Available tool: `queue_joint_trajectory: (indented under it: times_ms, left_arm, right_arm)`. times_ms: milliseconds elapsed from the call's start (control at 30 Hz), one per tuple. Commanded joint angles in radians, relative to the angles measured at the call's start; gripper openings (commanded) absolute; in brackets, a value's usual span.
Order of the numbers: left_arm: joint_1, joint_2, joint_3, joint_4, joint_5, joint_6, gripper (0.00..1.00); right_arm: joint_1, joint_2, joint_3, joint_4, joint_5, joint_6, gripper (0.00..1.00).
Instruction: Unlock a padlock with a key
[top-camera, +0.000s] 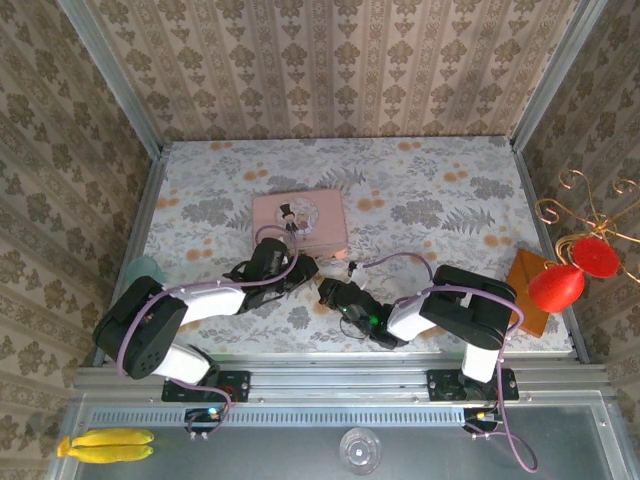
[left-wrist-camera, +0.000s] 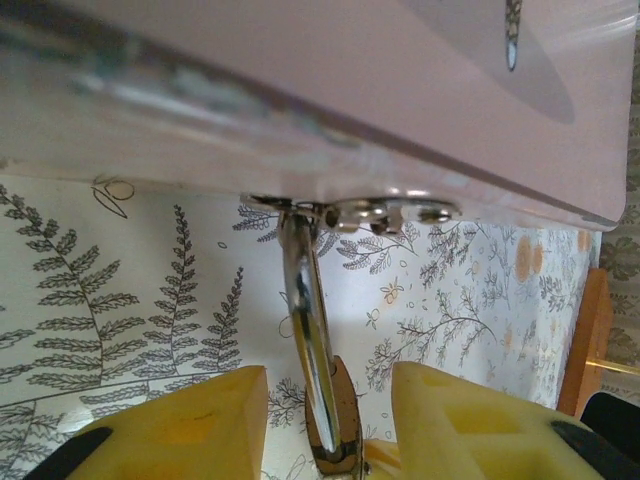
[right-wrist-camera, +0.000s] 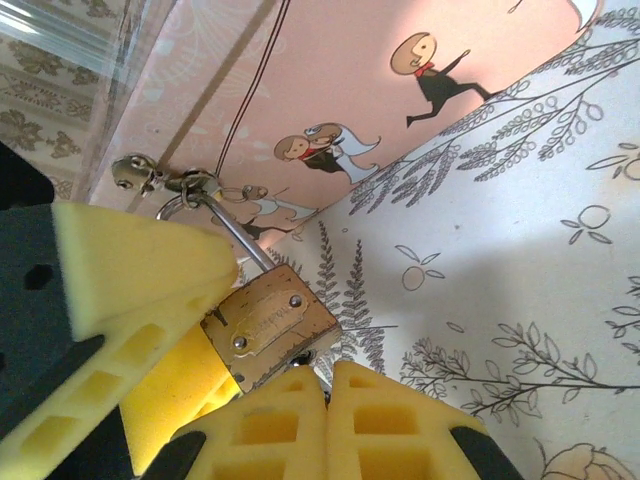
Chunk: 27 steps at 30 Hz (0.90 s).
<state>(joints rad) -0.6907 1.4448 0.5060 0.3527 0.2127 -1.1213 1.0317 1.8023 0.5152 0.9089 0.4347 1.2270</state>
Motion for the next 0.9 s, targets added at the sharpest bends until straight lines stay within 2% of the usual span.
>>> queue_joint_trajectory:
  times_ms: [0,100,300,500,867]
  left_arm:
    - [0.012,-0.015,-0.011,0.005,0.005,0.020,0.44]
    - [0.016,-0.020,-0.014,-0.003,0.002,0.023,0.47]
    - [0.016,-0.005,0.000,-0.012,0.013,0.029,0.47]
    - [0.019,-0.011,-0.001,-0.023,0.003,0.036,0.48]
    - [0.040,-0.013,-0.006,-0.030,0.026,0.069,0.48]
  right_arm:
    - [-0.013,0.004,-0.023,-0.053,0.099,0.025,0.07]
    - [-0.012,0.002,-0.023,-0.050,0.093,0.020,0.07]
    - [-0.004,0.004,-0.015,-0.011,0.073,-0.016,0.07]
    - [0.001,-0.024,-0.001,-0.084,0.087,-0.043,0.08]
    - [0.000,-0.029,-0.006,-0.086,0.058,-0.110,0.30]
